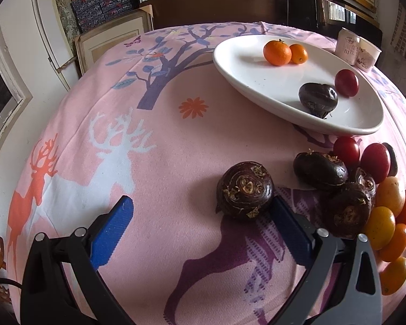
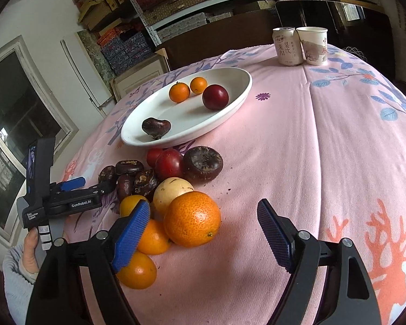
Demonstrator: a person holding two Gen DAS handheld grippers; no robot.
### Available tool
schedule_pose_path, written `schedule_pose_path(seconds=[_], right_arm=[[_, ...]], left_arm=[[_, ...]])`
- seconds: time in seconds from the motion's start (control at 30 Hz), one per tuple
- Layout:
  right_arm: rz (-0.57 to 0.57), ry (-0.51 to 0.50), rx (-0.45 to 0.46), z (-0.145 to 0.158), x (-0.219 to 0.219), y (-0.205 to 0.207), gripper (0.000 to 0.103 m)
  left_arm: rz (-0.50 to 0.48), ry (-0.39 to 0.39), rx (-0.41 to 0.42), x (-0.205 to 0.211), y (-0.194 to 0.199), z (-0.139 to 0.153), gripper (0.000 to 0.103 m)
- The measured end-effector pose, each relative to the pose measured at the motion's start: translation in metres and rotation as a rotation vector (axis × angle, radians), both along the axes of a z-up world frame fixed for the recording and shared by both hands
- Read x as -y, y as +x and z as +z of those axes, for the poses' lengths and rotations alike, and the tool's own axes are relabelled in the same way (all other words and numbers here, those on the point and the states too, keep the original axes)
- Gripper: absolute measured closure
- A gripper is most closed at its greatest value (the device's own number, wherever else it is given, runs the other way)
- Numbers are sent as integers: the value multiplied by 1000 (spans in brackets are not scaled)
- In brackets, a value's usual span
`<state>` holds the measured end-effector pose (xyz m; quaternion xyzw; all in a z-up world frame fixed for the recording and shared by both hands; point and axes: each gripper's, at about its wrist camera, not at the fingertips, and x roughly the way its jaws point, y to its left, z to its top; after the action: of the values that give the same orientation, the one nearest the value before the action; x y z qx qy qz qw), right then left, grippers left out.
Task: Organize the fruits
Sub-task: 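Grasp another mangosteen with the left gripper while the right gripper grasps an orange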
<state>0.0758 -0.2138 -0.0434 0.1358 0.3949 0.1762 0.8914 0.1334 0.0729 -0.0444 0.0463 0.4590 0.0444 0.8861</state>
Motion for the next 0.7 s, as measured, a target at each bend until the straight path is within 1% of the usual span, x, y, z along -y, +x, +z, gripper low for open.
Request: schedule_pose_path(seconds=[0.03, 0.17, 0.27, 0.3, 0.33, 0.37, 0.47, 0.7], right_arm=[[9, 6, -14, -2, -1, -1, 29], [31, 16, -47, -7, -3, 0, 46], [60, 29, -71, -11, -6, 2, 49], [65, 36, -72, -11, -6, 2, 52], [70, 45, -73, -11, -6, 2, 53], [74, 54, -74, -11, -6, 2, 56], [75, 56, -73, -10, -6, 2, 57], [75, 61, -76, -10, -6, 2, 57]], left_arm=[[1, -9, -2, -1, 1, 0, 4], [5, -45, -9, -4, 3, -2, 4], [12, -85, -15, -8, 4, -5, 4], [17, -101, -13, -9, 4, -5, 4], [17, -102, -9, -9, 4, -6, 4], [17, -96, -4, -8, 4, -6, 4], [18, -105, -1, -9, 3, -6, 4], [-2, -89, -4, -7, 2, -4, 4]])
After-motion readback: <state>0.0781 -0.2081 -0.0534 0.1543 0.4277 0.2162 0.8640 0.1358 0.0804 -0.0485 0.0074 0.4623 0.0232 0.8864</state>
